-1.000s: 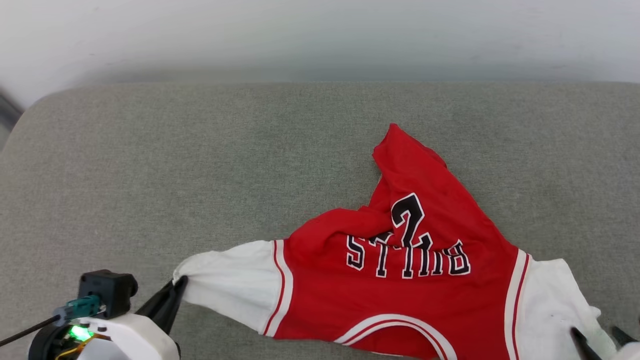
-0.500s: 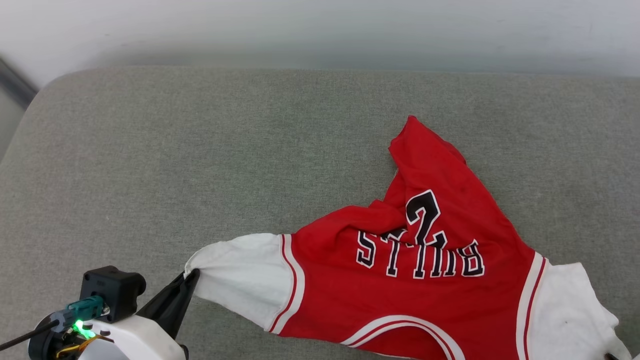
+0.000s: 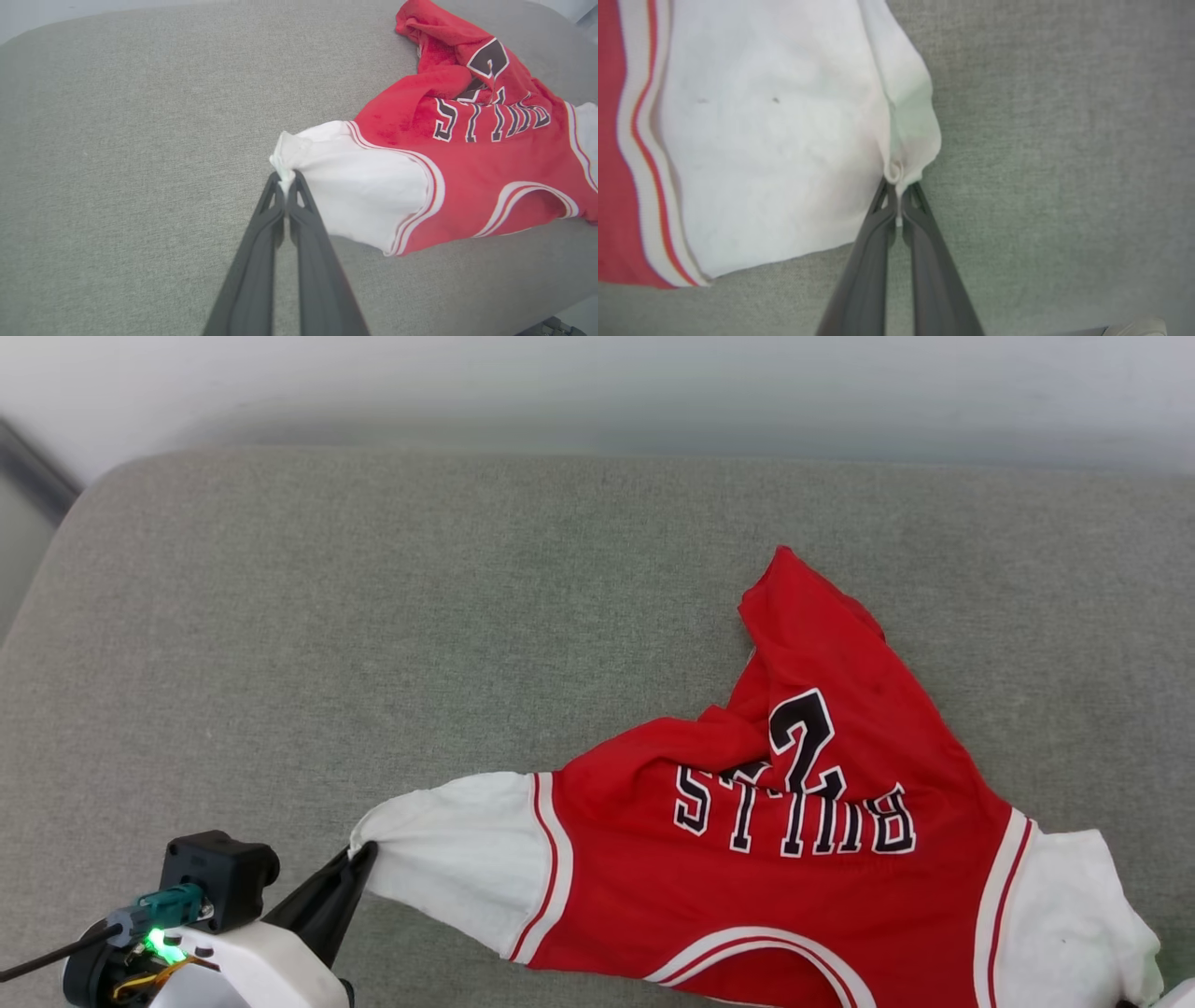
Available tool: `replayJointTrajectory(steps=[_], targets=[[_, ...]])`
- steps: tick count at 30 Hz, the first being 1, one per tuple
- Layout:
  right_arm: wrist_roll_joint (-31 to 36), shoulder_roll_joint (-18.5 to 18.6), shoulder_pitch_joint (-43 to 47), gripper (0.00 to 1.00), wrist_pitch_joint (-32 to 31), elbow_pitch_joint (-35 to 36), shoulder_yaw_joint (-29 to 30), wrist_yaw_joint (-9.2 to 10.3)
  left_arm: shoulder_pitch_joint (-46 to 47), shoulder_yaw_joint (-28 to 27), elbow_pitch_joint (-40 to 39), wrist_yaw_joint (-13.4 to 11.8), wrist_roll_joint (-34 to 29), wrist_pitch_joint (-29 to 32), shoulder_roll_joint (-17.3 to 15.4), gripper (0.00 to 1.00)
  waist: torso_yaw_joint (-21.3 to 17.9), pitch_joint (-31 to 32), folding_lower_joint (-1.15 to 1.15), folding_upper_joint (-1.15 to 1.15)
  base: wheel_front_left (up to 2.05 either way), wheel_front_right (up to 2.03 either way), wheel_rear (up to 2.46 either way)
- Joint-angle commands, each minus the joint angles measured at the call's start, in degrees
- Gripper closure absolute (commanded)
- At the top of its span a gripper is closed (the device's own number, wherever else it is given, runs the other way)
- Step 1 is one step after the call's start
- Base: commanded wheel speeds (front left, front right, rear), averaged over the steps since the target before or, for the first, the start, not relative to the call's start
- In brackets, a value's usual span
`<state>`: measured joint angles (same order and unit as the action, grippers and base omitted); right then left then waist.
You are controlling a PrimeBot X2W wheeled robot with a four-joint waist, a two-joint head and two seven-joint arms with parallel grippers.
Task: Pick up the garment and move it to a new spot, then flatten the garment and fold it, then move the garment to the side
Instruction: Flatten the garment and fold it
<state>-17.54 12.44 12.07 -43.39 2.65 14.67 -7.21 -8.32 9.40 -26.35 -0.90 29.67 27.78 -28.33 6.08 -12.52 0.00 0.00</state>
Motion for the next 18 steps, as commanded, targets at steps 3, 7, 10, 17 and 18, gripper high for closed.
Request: replayJointTrajectory(steps=[3,7,10,17,18], targets=[[-1.3,0.4,-0.7,1.0,0.7,0.2,-1.2,-0.37,-0.2,-0.2,0.3,0.2,0.5,-0.7,0.0,1.0,-0.6,1.9,0.0,0.0,0.0,0.0,0.0],[-3.6,2.6,-2.2,1.0,1.4,4.5,-0.5,-0.26,-0.2,-2.0,-0.5,0.2,-0.2,-2.1,-1.2,1.0,-1.5,4.3,0.0,0.0,0.0,0.0,0.0],[-8.7,2.6,-4.5,1.0,0.5,8.5,0.4,-0.27,0.5,-3.3,-2.0,0.6,0.5,-3.1,-1.7,1.0,-2.1,6.0,0.0,0.0,0.0,0.0,0.0],[-17.6,5.1,-14.0,1.0,-4.1,16.7,5.3,-0.27,6.3,-7.8,-6.2,1.8,1.2,-3.7,-5.1,1.0,-3.2,9.4,0.0,0.0,0.0,0.0,0.0],[-18.4,5.2,-15.7,1.0,-4.5,17.7,6.0,-0.27,7.6,-8.6,-6.8,1.9,1.5,-3.6,-5.6,1.0,-3.3,9.8,0.0,0.0,0.0,0.0,0.0]])
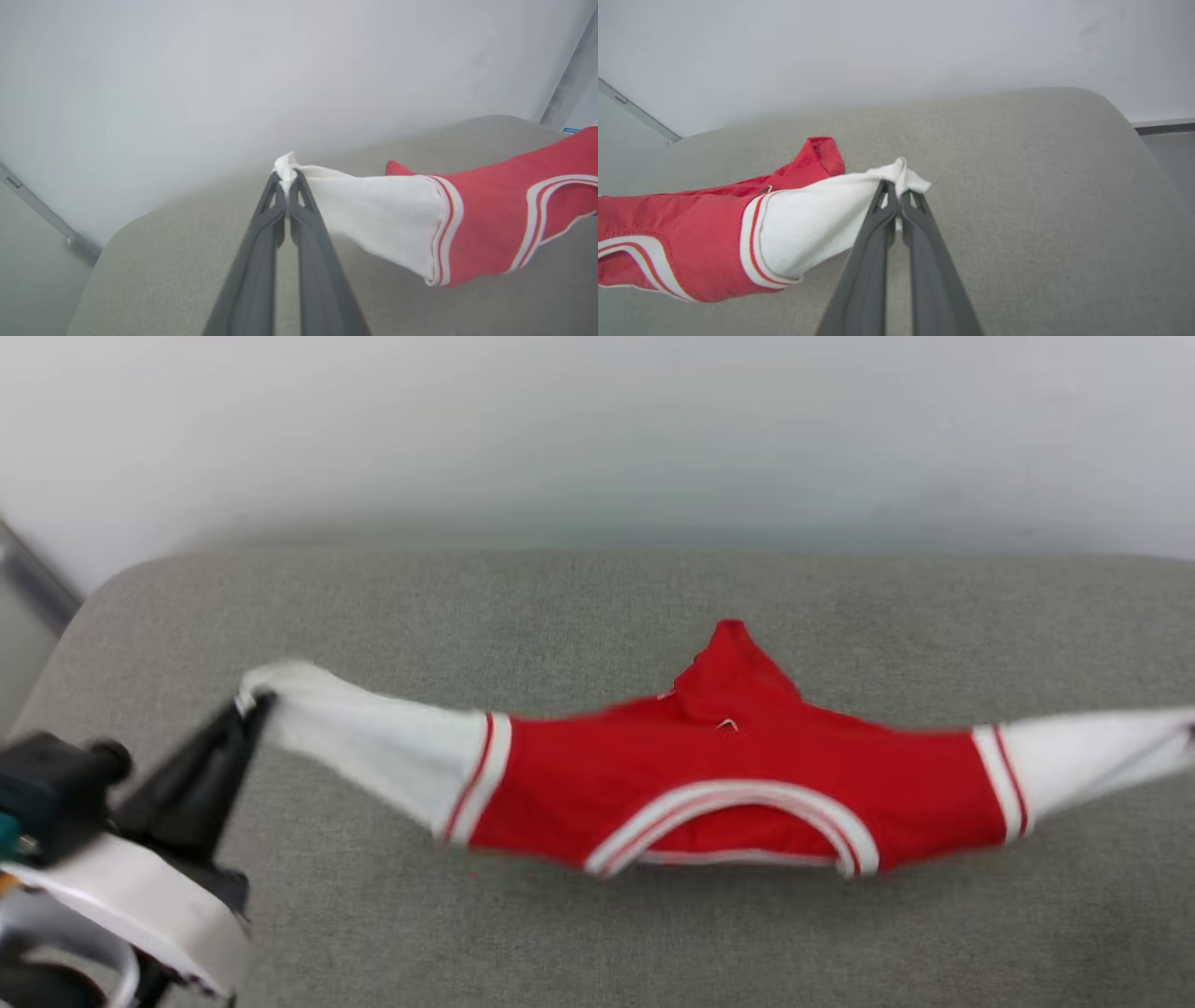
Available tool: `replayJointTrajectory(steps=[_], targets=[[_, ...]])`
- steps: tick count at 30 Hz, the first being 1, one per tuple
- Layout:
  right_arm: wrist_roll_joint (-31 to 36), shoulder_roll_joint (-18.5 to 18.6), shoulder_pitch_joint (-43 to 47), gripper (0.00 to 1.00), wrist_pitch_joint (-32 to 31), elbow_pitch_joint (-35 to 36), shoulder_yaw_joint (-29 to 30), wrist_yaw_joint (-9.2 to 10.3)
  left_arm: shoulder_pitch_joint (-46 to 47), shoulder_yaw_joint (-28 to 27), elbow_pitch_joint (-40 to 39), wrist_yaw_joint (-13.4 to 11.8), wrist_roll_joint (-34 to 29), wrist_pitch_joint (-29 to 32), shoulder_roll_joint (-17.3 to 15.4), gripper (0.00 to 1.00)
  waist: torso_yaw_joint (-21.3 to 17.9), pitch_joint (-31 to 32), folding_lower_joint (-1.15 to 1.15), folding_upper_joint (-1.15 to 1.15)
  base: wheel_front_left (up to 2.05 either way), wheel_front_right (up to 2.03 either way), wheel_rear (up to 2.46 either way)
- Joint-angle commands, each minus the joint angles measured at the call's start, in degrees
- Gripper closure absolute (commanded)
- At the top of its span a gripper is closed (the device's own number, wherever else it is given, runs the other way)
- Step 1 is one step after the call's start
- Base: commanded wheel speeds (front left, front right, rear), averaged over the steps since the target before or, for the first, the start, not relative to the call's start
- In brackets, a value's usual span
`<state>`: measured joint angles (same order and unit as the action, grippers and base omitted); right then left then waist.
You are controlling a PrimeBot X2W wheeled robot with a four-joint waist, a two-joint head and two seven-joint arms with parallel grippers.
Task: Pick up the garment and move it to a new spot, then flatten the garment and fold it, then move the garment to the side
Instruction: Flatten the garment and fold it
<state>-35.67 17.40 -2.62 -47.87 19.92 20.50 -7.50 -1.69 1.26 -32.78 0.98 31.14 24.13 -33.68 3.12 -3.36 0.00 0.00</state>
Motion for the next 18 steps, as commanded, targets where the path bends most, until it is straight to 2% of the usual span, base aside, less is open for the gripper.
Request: replayJointTrajectory(steps=[1,5,10,18], targets=[[-1.0,0.3,-2.9,1.0,-0.5,1.3,0.7,0.02,2.4,-1.3,-1.0,0.2,0.6,0.2,-0.7,1.0,-0.4,1.0,0.0,0.0,0.0,0.0,0.0],[-3.1,0.5,-9.8,1.0,-2.6,3.6,1.0,0.02,9.7,-5.1,-2.7,0.0,0.8,-1.3,-2.5,1.0,-0.9,2.0,0.0,0.0,0.0,0.0,0.0],[-3.8,1.1,-17.3,1.0,-4.5,4.4,0.5,0.02,17.2,-7.0,-2.4,0.0,0.9,-2.2,-3.9,1.0,-1.5,2.3,0.0,0.0,0.0,0.0,0.0],[-1.9,2.8,-32.5,1.0,-3.9,0.6,-3.3,0.02,32.6,-7.9,1.3,0.4,2.5,-1.4,-6.7,1.0,-2.7,0.0,0.0,0.0,0.0,0.0,0.0]])
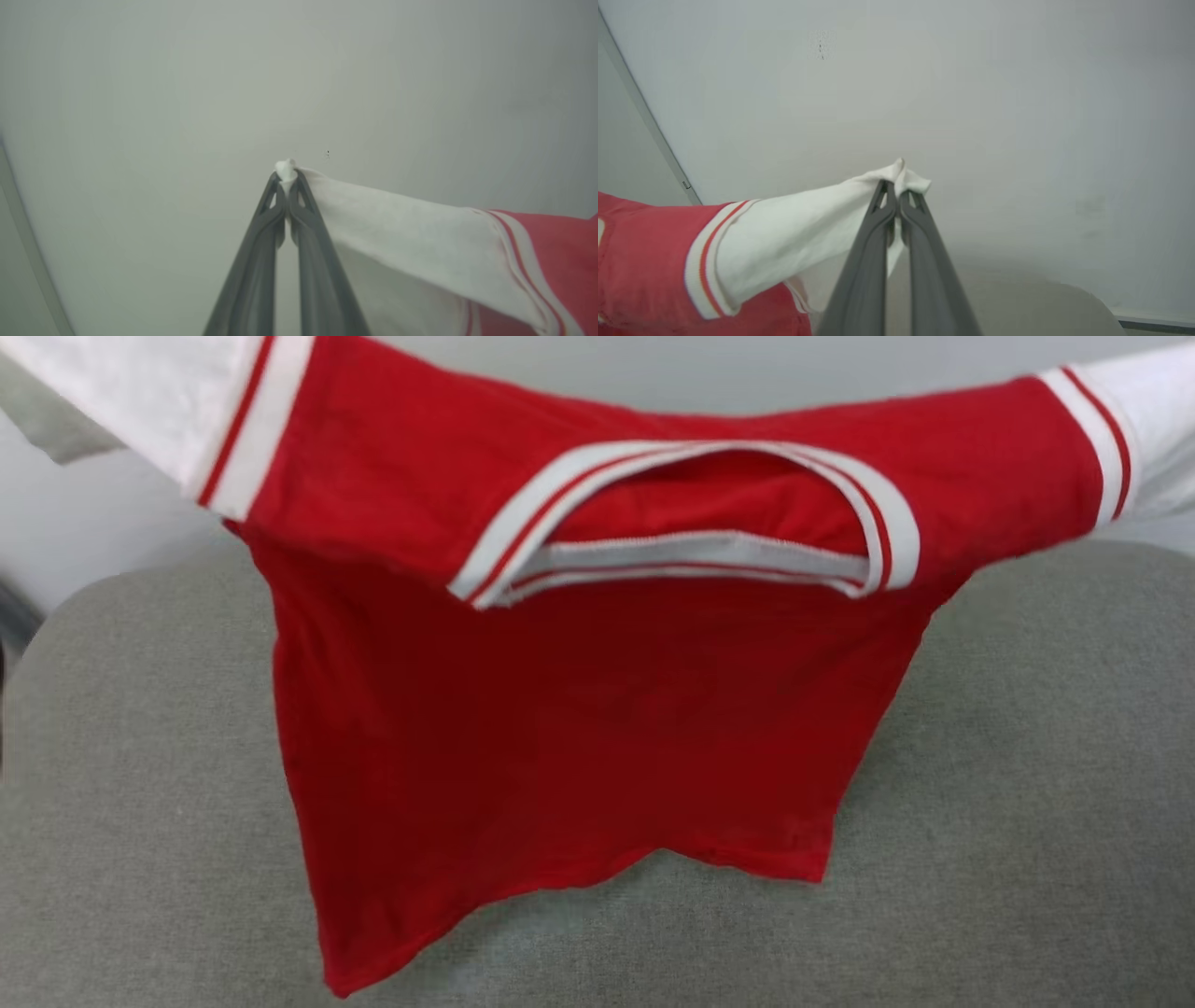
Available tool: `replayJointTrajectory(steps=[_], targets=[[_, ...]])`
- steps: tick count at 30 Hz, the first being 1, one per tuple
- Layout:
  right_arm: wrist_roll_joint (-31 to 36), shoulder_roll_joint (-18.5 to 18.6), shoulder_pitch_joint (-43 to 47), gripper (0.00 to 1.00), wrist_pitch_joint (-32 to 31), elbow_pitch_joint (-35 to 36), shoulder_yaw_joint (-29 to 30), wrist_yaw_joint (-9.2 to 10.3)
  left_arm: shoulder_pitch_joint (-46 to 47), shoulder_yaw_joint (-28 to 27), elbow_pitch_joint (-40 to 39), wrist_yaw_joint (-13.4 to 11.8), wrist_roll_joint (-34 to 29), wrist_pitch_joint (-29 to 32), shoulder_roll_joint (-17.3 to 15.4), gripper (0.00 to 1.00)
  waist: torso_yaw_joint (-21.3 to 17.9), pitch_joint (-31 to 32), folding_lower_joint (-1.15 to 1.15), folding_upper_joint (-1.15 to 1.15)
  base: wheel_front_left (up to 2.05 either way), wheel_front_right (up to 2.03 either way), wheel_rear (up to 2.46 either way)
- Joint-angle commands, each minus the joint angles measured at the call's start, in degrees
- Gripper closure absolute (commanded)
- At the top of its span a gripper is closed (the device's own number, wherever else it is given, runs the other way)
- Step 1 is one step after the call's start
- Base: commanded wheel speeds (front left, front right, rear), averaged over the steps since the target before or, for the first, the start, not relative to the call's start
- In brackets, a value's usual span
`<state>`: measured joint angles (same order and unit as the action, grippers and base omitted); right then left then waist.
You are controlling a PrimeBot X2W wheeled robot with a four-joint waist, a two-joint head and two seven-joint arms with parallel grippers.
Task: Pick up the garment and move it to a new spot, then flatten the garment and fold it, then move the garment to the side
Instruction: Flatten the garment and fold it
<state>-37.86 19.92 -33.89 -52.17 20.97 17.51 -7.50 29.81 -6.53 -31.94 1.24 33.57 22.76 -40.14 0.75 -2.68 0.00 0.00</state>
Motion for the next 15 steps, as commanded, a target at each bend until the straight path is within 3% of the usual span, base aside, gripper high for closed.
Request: replayJointTrajectory(steps=[1,7,15], targets=[[0.4,0.6,-2.9,1.0,0.8,-1.0,-1.2,0.02,3.0,0.0,1.3,0.3,0.2,-0.1,-0.6,1.0,-0.6,-1.2,0.0,0.0,0.0,0.0,0.0],[2.0,2.1,-12.3,1.0,3.9,-4.6,-5.0,0.02,14.1,1.6,7.7,1.5,0.5,-0.1,-2.3,1.0,-1.4,-6.1,0.0,0.0,0.0,0.0,0.0],[6.3,4.0,-26.9,1.0,12.1,-12.3,-10.9,0.02,28.6,4.7,18.7,2.1,-1.1,-2.8,-1.6,1.0,-2.1,-16.6,0.0,0.0,0.0,0.0,0.0]])
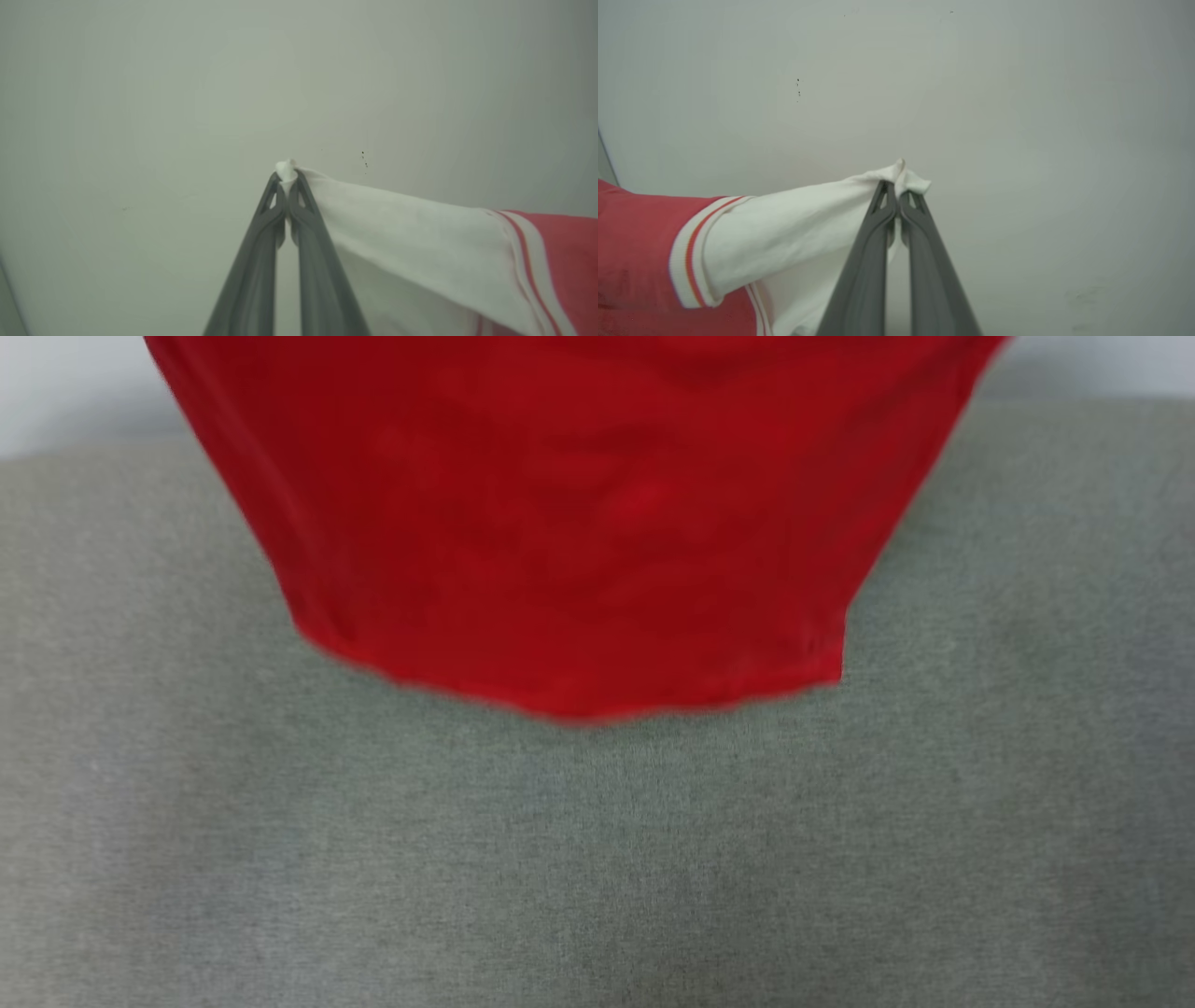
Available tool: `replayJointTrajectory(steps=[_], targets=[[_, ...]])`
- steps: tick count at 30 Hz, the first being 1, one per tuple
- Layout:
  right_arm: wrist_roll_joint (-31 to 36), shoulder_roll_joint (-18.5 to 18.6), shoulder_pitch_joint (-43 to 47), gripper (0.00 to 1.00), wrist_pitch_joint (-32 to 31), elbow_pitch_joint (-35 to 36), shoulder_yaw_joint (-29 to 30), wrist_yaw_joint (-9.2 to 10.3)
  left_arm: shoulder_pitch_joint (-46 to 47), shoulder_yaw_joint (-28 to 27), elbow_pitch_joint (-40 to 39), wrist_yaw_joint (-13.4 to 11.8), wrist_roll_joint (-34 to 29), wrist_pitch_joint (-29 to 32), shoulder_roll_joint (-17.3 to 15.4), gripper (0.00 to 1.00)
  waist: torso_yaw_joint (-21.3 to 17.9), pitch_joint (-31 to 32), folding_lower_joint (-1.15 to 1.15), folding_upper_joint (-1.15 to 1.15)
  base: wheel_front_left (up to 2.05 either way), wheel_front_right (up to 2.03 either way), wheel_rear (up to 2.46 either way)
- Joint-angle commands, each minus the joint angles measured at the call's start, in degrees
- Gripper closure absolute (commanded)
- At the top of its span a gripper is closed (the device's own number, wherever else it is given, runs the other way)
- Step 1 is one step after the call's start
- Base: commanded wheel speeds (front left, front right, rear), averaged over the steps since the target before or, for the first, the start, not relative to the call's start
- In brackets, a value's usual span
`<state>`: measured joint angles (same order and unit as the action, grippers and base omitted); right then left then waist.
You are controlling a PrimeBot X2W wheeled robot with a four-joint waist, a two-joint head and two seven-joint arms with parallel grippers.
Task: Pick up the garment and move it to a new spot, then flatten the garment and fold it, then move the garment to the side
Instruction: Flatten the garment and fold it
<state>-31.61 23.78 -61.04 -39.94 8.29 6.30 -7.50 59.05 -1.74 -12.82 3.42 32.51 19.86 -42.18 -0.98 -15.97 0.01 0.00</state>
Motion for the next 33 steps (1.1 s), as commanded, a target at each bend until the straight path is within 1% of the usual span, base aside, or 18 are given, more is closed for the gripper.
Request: replayJointTrajectory(steps=[1,3,7,11,13,15,19,22,23,25,31,33], targets=[[0.8,0.4,-1.7,1.0,0.8,-1.0,-0.5,0.02,1.6,0.5,1.0,0.1,-0.7,-0.7,0.3,1.0,-0.4,-4.8,-0.01,0.0,0.0,0.0,0.0],[3.1,1.4,-5.7,1.0,3.2,-3.5,-1.9,0.02,6.2,2.1,4.3,0.7,-2.0,-2.0,0.5,1.0,-0.3,-7.8,-0.01,0.0,0.0,0.0,0.0],[7.0,0.8,-14.3,1.0,8.3,-9.9,-3.3,0.02,17.0,5.3,11.8,1.5,-4.8,-5.4,1.5,1.0,0.3,-13.2,-0.01,0.0,0.0,0.0,0.0],[11.1,-0.2,-22.2,1.0,14.1,-17.2,-4.2,0.02,26.3,7.8,20.3,2.0,-7.0,-10.2,3.8,1.0,1.0,-17.1,-0.01,0.0,0.0,0.0,0.0],[13.1,-0.3,-26.2,1.0,16.7,-20.3,-4.6,0.02,30.7,8.7,23.5,2.4,-8.2,-13.1,4.5,1.0,1.4,-19.0,-0.01,0.0,0.0,0.0,0.0],[15.3,-1.1,-29.1,1.0,20.0,-23.6,-3.8,0.02,33.6,9.6,26.8,2.5,-9.2,-16.7,5.5,1.0,1.9,-20.3,-0.01,0.0,0.0,0.0,0.0],[18.8,-2.3,-32.1,1.0,25.2,-29.5,-2.6,0.02,37.3,11.1,32.9,2.9,-9.6,-21.5,7.8,1.0,3.0,-22.1,-0.01,0.0,0.0,0.0,0.0],[19.4,-2.8,-31.3,1.0,27.5,-33.1,-3.5,0.02,36.6,12.1,36.5,3.0,-9.2,-24.0,9.2,1.0,3.7,-22.7,-0.01,0.0,0.0,0.0,0.0],[19.4,-2.6,-28.3,1.0,28.6,-35.6,-5.3,0.02,33.4,13.4,39.1,3.4,-8.5,-26.1,10.5,1.0,4.2,-22.6,-0.01,0.0,0.0,0.0,0.0],[18.9,-2.3,-25.8,1.0,29.2,-36.8,-6.4,0.02,29.9,14.9,40.4,3.6,-8.2,-27.5,11.1,1.0,4.4,-22.1,-0.01,0.0,0.0,0.0,0.0],[16.9,-1.2,-14.5,1.0,28.6,-38.8,-9.7,0.03,16.1,18.5,43.2,3.8,-7.1,-30.3,12.2,1.0,5.1,-17.8,-0.01,0.0,0.0,0.0,0.0],[16.5,-0.3,-9.9,1.0,28.2,-38.7,-11.2,0.03,10.7,20.2,43.4,3.9,-7.8,-31.1,11.9,1.0,5.4,-15.4,-0.01,0.0,0.0,0.0,0.0]])
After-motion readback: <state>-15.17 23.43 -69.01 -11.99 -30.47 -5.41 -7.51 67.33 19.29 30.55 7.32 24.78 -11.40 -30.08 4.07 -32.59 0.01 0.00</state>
